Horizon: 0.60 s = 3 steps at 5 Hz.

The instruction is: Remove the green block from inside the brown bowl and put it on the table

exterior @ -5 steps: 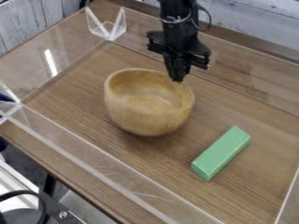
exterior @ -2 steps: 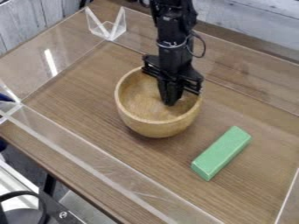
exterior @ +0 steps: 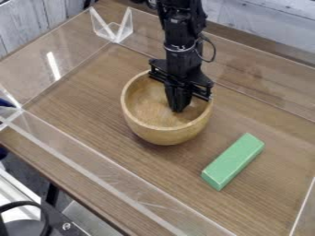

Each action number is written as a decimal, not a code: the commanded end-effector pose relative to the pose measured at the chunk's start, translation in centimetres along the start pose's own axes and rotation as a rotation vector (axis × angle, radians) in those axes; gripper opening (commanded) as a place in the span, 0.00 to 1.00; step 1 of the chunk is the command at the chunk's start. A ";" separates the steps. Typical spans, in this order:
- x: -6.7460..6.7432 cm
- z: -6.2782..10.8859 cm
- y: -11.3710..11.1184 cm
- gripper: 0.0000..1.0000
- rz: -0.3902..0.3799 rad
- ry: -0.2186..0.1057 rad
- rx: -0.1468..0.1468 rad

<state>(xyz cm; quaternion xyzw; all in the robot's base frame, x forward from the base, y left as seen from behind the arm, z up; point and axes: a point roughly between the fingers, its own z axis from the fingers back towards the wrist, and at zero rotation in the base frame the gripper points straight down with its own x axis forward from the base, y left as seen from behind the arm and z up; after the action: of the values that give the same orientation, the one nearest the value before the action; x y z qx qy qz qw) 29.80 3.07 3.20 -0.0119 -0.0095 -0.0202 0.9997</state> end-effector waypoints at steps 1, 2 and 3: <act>0.7 1.9 0.4 0.00 0.005 -0.067 0.014; 0.6 1.8 0.5 0.00 0.007 -0.062 0.014; 0.5 1.8 0.6 0.00 0.010 -0.058 0.013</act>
<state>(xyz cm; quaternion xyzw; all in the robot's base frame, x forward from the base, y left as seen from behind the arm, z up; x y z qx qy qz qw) 29.48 3.31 3.02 -0.0125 -0.0050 -0.0170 0.9998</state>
